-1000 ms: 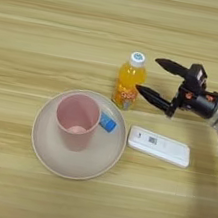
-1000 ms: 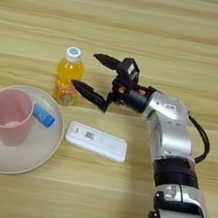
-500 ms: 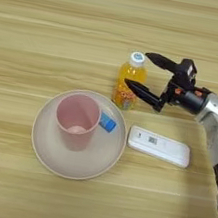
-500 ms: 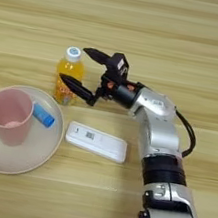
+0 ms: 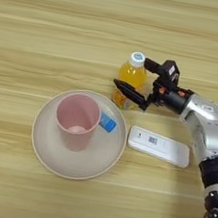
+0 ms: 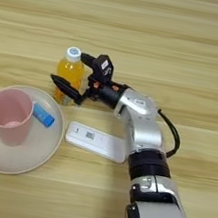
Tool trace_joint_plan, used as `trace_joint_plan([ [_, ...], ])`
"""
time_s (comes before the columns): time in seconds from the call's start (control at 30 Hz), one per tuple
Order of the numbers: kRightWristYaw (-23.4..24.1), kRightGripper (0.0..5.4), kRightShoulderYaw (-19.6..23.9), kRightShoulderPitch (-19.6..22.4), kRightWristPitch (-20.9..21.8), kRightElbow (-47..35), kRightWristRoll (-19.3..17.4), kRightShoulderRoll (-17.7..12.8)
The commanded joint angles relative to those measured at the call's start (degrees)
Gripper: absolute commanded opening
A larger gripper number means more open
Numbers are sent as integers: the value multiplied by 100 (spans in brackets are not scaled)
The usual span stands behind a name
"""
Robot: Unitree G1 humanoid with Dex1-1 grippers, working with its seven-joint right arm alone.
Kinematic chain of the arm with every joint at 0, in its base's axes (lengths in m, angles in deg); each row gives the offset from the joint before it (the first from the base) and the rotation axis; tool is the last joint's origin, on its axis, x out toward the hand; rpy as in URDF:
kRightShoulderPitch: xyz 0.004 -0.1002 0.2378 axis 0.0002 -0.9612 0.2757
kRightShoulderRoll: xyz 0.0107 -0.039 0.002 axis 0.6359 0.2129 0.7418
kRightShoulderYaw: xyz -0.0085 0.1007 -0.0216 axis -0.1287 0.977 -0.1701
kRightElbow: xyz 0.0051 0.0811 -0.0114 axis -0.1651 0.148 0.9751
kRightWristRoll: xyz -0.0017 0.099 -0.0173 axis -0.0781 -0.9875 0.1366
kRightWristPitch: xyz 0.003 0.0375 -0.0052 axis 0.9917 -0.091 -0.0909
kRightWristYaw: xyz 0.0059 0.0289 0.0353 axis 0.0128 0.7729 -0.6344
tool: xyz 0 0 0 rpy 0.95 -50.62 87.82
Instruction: Move the objects on the table
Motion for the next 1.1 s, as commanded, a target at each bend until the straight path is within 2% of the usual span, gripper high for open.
trace_joint_plan([
  [0.03, 209, 505, -17, 460, 185, -176, 67, 17],
  [0.3, 242, 409, 3, 462, 197, -155, 88, 20],
  [0.5, 306, 355, 34, 521, 242, -68, 100, 5],
  [0.93, 503, 354, 211, 684, 311, -47, 26, -8],
  [1.1, 837, 354, 593, 935, 281, -294, -201, -52],
])
